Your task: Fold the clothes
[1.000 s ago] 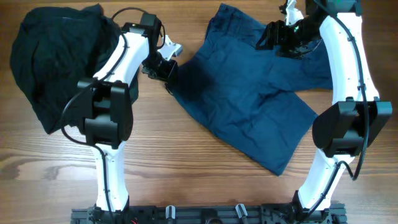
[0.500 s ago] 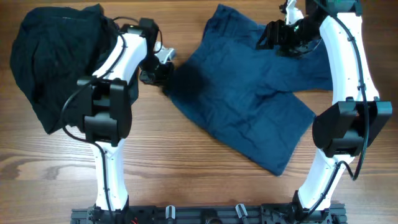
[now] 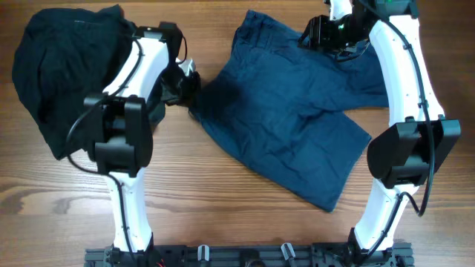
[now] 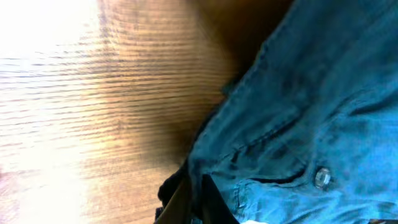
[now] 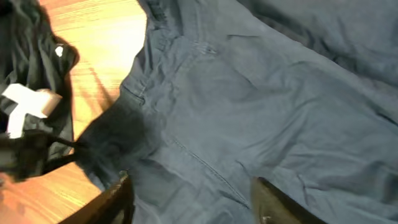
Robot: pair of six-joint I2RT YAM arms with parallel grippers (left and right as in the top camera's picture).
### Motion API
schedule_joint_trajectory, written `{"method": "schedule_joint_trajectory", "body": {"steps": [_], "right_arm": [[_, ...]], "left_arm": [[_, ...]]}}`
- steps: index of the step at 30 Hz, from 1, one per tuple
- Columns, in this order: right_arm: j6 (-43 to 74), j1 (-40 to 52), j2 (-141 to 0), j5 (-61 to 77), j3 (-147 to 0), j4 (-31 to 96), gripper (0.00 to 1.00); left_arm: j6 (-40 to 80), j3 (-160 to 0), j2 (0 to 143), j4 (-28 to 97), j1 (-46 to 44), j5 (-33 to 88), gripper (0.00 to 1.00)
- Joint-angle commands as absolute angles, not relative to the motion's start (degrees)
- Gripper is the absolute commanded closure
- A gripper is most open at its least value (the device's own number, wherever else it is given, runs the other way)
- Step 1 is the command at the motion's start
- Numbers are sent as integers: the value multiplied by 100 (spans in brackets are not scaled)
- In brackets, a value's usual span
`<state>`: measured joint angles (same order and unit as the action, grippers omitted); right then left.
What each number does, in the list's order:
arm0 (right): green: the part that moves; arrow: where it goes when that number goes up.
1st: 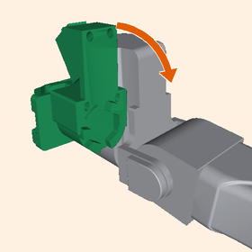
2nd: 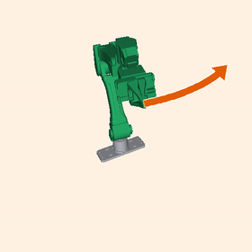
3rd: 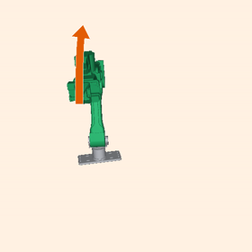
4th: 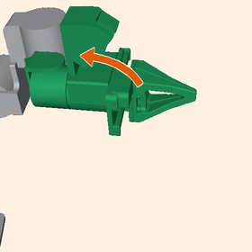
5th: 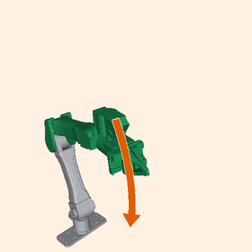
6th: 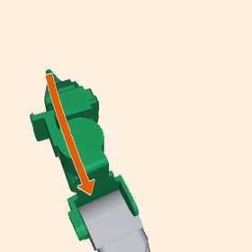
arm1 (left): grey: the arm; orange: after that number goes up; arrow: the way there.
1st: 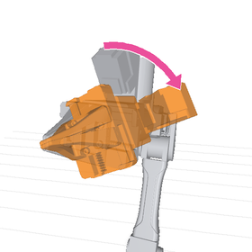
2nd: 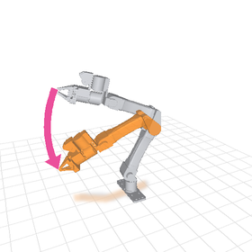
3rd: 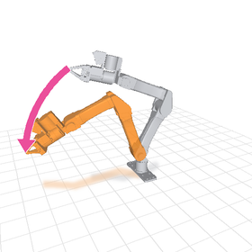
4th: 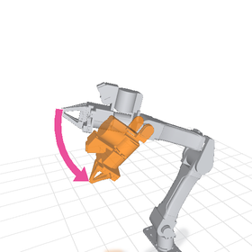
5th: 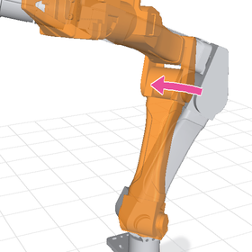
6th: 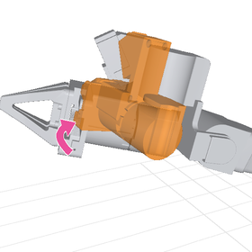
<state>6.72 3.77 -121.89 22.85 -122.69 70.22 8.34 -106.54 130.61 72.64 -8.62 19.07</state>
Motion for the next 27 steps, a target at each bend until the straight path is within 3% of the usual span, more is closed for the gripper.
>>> {"method": "schedule_joint_trajectory", "body": {"steps": [1, 6, 13, 16, 17, 21, 27], "right_arm": [[919, 386, -11878, 2029, -12289, 7113, 47], [1140, 464, -11286, 1374, -12289, 7762, 49], [1769, 1070, -10586, 1002, -12110, 9196, 49], [2233, 1223, -10300, 882, -11636, 9185, 49], [3070, 1466, -9640, 244, -10897, 9008, 50], [3920, 1940, -8263, -45, -9435, 8597, 45], [4873, 2574, -6436, 1131, -6294, 7240, 45]], "left_arm": [[1424, -10672, 12173, 7109, -893, 1326, 96], [1719, -10672, 11664, 7153, -921, 543, 96], [1719, -10669, 11697, 6973, -952, 353, 96], [1717, -10669, 11697, 6906, -952, 349, 96], [1717, -10669, 11697, 6845, -952, 340, 96], [1695, -10669, 11697, 6816, -947, 305, 96], [1702, -10669, 11697, 6587, -947, 294, 96]]}}
